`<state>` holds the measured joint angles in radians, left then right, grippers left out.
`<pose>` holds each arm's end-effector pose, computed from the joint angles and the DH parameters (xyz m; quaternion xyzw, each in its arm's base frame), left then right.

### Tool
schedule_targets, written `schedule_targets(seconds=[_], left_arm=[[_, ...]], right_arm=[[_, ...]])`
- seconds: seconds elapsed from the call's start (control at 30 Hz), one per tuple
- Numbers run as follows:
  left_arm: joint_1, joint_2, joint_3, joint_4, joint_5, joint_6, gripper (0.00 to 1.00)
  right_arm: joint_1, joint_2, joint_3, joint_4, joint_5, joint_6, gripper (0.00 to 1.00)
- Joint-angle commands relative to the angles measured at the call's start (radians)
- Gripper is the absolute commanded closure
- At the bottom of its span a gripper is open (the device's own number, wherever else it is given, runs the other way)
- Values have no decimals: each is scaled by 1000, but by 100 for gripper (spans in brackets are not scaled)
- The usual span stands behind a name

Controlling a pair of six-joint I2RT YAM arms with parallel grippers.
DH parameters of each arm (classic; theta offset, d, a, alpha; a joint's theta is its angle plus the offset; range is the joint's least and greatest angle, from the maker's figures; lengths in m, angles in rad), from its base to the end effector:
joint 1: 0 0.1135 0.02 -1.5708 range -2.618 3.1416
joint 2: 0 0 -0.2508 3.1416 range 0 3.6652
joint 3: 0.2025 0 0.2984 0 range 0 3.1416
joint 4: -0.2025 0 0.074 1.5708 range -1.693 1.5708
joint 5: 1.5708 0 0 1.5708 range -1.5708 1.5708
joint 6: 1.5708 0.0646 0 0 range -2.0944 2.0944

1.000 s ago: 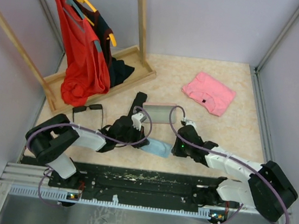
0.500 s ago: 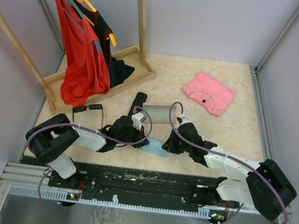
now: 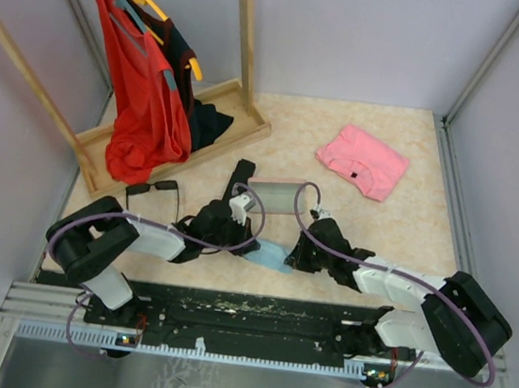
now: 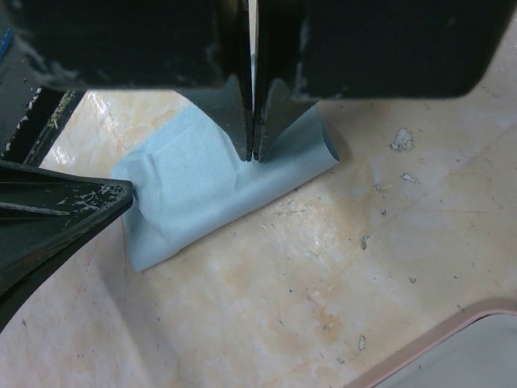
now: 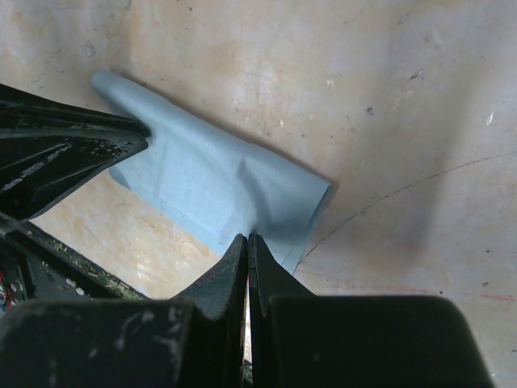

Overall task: Organize the sunglasses
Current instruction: Fold the glasses cleaning cloth at the center of the board.

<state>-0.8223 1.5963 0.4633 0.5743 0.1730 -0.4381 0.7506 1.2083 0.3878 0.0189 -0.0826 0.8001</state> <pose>0.2106 -0.2430 0.0520 0.2075 0.8474 -0.3456 0.3456 0.1942 0.1884 0.0757 0.0074 0.9263 0.2897 0.2409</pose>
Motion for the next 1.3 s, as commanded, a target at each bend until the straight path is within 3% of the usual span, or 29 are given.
schedule_targets(seconds=[0.0, 0.43, 0.63, 0.8, 1.13, 1.27], left_arm=[[5, 40, -6, -96, -36, 18, 100], [5, 12, -25, -117, -44, 12, 100], [2, 11, -38, -117, -24, 6, 100], [-22, -40, -34, -149, -13, -3, 100], [-47, -124, -36, -243, -80, -35, 100], [-46, -172, -20, -275, -103, -38, 100]], right_arm=[[7, 33, -6, 35, 15, 9, 100], [7, -8, 107, -275, 230, -95, 100], [8, -19, 137, -277, 203, -121, 100], [7, -122, 126, -246, 228, -137, 100], [7, -179, 114, -227, 260, -127, 91], [6, -194, 102, -213, 279, -124, 82]])
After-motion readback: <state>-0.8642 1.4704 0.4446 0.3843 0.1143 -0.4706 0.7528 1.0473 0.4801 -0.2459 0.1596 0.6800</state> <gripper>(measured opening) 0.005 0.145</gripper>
